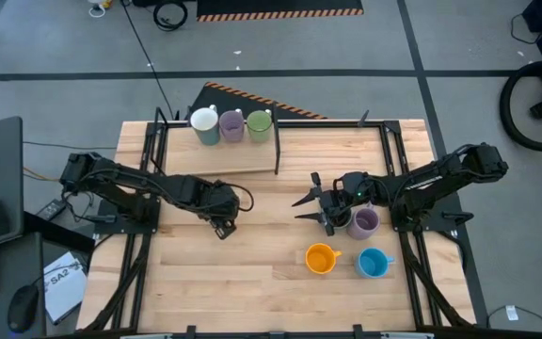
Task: Place coffee mugs
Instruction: Put the blue patterned mug on the shelf
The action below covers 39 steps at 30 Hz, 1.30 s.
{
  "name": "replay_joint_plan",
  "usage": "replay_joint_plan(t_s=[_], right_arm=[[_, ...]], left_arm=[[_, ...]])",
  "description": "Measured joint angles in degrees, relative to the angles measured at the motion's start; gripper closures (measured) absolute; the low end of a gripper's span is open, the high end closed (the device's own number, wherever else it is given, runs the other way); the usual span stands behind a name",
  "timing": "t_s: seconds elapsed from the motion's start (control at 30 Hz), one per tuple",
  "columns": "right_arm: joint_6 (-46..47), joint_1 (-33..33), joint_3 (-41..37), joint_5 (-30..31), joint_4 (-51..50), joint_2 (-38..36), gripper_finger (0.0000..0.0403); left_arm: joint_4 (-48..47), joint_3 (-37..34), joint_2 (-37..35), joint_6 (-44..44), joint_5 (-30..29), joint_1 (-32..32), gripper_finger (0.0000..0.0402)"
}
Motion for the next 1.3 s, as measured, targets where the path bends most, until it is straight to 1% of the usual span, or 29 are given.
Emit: replay_joint_plan(t_s=[0.17, 0.53, 0.63, 0.83, 0.93, 1.03, 1.1, 1.17, 1.2, 1.3], right_arm=[[0.04, 0.0, 0.02, -0.05, 0.05, 0.0, 0.0245], [0.24, 0.3, 0.0, -1.07, 0.44, 0.08, 0.0245], [0.27, 0.35, 0.0, -1.07, 0.64, 0.17, 0.0245], [0.44, 0.37, 0.0, -1.07, 0.82, 0.24, 0.0245], [0.46, 0.37, 0.0, -1.06, 0.77, 0.24, 0.0245], [0.46, 0.37, 0.0, -1.05, 0.77, 0.24, 0.0245], [0.45, 0.37, 0.0, -1.05, 0.77, 0.24, 0.0245], [0.44, 0.37, 0.0, -1.05, 0.75, 0.24, 0.0245], [0.44, 0.37, 0.0, -1.05, 0.77, 0.24, 0.0245], [0.44, 0.37, 0.0, -1.05, 0.65, 0.24, 0.0245]], left_arm=[[0.07, -0.04, 0.88, 0.5, -0.19, 0.08, 0.0278], [-0.63, -0.07, 4.88, 7.69, -0.95, -1.5, 0.0283], [-1.28, -0.07, 4.95, 8.84, -0.97, -2.21, 0.0305], [-4.54, 0.06, 4.89, 10.52, 0.8, -3.05, 0.0377], [-7.83, 0.07, 4.82, 11.35, 2.8, -3.85, 0.0379], [-13.2, 0.23, 4.82, 15.35, 3.52, -6.24, 0.0379], [-17.38, 0.66, 4.82, 19.73, 3.15, -8.77, 0.0379], [-19.1, 1.12, 4.71, 25.37, 1.82, -11.64, 0.0379], [-19.53, 1.18, 4.71, 27.96, 0.67, -13.3, 0.0379], [-23.38, 1.16, 4.53, 32.25, -5.67, -17.71, 0.0379]])
